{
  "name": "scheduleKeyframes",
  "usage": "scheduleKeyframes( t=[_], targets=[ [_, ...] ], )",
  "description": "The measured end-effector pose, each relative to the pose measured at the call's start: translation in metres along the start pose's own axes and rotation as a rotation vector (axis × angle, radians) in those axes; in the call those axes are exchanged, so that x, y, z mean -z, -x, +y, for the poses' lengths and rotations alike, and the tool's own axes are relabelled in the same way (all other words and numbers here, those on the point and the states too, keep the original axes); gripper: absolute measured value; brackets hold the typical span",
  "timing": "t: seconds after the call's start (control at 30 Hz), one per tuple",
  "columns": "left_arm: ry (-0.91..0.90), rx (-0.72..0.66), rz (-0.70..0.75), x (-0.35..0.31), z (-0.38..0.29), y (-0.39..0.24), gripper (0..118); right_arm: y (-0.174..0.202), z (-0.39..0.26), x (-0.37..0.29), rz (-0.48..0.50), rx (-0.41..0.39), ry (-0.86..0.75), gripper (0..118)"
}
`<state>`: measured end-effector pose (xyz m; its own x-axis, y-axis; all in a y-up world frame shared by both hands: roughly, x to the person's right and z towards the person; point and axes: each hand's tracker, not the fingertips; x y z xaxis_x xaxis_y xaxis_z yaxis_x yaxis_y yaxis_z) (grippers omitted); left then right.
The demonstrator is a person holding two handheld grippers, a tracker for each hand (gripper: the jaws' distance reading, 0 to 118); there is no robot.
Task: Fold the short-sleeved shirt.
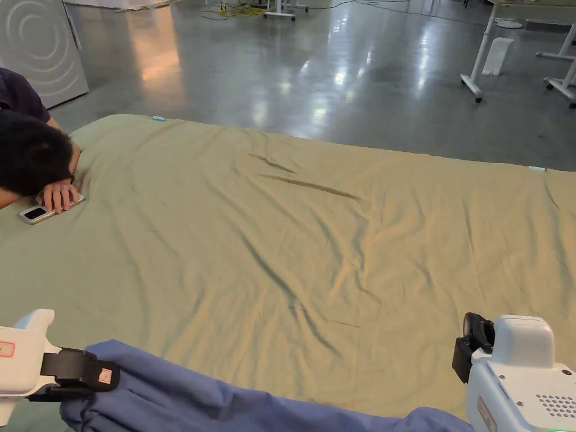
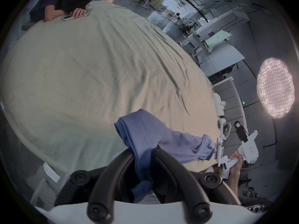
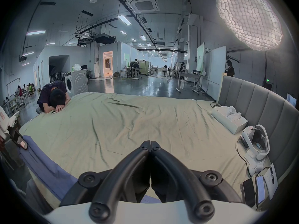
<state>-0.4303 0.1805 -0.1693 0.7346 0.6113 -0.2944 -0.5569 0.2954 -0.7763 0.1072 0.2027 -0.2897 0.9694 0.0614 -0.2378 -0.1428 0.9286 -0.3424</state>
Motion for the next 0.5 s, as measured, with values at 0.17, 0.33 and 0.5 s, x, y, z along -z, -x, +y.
scheduleKeyframes(
  t=[0.17, 0.33, 0.5],
  targets=[
    [0.047, -0.015, -0.164, 0.023, -0.015, -0.049, 10, -0.003, -0.001, -0.003, 0.009, 0.009, -0.005, 0],
    [0.116, 0.014, -0.200, 0.069, -0.033, -0.100, 10, -0.012, -0.005, -0.007, -0.004, 0.029, 0.000, 0],
    [0.209, 0.027, -0.200, 0.140, -0.048, -0.128, 10, -0.026, -0.014, -0.010, -0.027, 0.060, 0.019, 0]
  ],
)
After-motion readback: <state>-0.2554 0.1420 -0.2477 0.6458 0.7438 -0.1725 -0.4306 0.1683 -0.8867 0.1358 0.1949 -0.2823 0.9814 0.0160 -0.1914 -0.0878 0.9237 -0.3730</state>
